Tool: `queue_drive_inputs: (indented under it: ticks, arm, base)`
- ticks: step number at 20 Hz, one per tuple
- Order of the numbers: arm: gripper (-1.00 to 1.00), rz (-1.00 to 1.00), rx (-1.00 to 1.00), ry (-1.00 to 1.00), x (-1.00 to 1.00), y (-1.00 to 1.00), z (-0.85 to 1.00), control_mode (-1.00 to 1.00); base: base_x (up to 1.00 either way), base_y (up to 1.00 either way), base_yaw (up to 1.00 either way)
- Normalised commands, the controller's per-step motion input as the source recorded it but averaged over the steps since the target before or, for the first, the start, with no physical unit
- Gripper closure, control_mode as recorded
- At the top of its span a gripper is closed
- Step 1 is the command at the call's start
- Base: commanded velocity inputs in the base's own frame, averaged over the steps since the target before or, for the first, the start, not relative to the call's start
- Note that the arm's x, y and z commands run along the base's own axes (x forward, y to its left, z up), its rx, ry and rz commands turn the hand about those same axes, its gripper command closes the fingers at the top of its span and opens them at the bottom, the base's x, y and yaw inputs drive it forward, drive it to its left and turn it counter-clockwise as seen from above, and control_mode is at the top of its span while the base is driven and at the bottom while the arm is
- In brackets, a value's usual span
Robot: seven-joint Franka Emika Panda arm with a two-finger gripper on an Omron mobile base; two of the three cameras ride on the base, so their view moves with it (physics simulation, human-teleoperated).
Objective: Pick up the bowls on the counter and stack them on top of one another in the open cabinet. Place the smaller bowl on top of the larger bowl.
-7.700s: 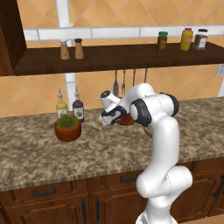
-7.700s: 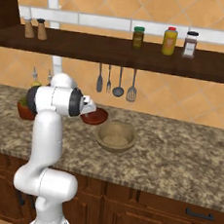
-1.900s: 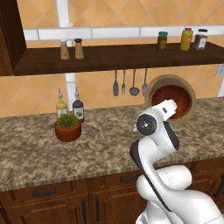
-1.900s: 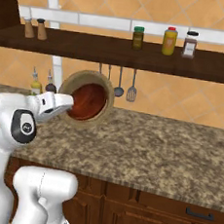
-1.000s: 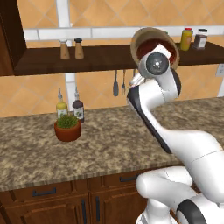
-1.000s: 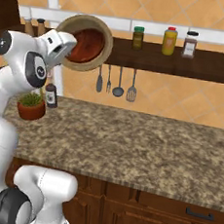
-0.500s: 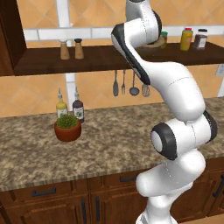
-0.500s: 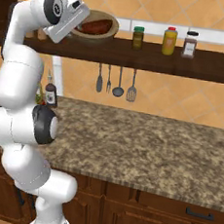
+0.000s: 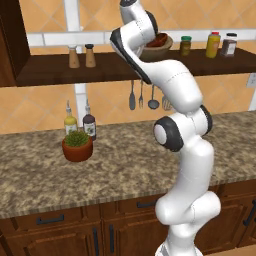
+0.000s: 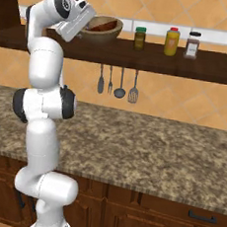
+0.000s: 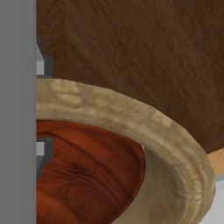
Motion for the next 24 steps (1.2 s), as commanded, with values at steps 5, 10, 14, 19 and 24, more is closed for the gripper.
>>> queue_drive_inputs:
  ticks: [5,10,14,19,24]
  arm:
    - [-1.0,0.0,-0.03,-0.07,0.46,0.0,-0.29,-1.0]
    - [-1.0,0.0,0.0,-0.25,-0.93,0.03,-0.05,-1.0]
    - [-1.0,0.0,0.0,-0.43,-1.0,-0.09,-0.81,-1.0]
    - [-1.0,0.0,0.0,-0.43,-1.0,-0.4,-1.0,-1.0]
    - [-1.0,0.0,0.0,-0.47,-1.0,-0.48,-1.0,-1.0]
  base:
    - [0.0,0.0,0.0]
    - [0.0,0.0,0.0]
    - [0.0,0.0,0.0]
    - [0.0,0.0,0.0]
    - [0.0,0.0,0.0]
